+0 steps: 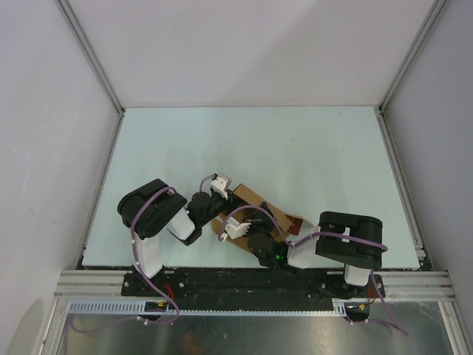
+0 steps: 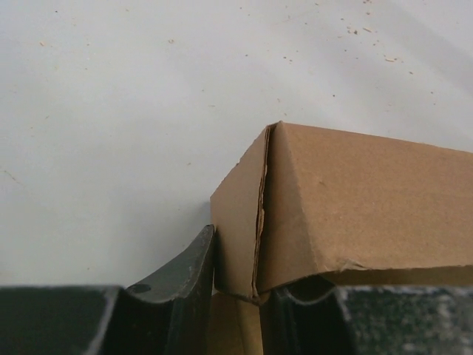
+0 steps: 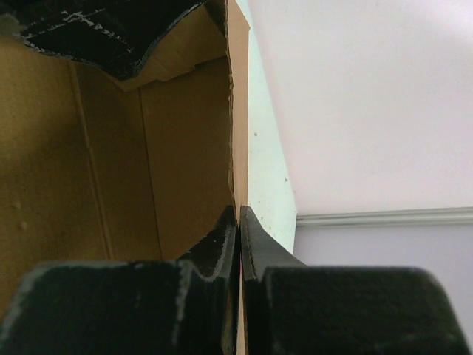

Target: Fold the paper box

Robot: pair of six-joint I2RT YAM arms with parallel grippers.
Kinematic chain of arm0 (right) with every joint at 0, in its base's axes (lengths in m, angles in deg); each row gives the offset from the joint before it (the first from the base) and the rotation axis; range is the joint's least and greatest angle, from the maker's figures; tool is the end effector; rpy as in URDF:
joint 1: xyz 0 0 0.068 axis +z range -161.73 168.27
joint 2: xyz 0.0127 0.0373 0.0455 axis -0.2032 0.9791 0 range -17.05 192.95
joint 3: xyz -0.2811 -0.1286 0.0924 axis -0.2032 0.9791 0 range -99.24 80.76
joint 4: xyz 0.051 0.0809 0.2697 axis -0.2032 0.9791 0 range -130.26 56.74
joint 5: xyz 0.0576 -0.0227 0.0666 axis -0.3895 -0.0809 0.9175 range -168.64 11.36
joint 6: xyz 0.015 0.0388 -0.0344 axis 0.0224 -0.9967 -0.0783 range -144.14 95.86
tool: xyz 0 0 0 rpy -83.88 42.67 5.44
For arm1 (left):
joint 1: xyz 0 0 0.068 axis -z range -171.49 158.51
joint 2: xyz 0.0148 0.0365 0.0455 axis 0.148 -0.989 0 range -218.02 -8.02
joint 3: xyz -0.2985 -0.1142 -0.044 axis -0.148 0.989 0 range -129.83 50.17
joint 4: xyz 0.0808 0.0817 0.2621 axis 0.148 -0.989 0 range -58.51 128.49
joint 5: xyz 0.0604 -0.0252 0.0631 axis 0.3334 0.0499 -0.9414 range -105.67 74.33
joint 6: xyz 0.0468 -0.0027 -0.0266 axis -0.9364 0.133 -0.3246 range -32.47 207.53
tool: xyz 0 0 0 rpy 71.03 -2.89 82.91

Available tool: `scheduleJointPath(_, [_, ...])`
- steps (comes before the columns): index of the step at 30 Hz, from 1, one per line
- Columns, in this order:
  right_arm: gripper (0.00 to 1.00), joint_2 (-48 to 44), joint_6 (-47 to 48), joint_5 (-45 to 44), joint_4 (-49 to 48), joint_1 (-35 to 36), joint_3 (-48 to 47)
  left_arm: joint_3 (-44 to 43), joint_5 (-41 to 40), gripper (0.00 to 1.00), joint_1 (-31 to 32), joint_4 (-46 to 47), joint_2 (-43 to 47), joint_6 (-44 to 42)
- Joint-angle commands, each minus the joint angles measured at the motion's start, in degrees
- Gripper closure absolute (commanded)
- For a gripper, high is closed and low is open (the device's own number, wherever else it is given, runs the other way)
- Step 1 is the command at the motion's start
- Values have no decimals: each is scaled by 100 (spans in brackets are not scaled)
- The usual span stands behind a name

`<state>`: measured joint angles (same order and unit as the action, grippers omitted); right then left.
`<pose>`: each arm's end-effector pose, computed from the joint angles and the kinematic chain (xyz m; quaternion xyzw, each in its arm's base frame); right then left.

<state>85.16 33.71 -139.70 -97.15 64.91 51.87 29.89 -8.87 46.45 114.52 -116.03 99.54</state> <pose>0.1018 0.2939 0.1531 -0.5185 0.5474 -0.3172 0.5752 0.2303 -0.1847 0.1225 0.2102 0.7460 -0.3078 0.5519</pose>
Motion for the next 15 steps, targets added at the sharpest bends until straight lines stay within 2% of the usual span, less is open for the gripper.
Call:
scheduleJointPath(1, [96,9,-616,507,318,62,102,-117,-364,72,241,2012,25,-146])
scheduleJointPath(6, [95,0,-704,551,441,79,93,-82,-996,80,434,2012,43,-260])
scheduleJointPath(12, [95,35,-827,569,502,88,76,-108,-1313,87,583,2012,60,-278])
scheduleJointPath(15, [95,27,-845,569,511,79,76,-152,-1410,85,628,2012,60,-278])
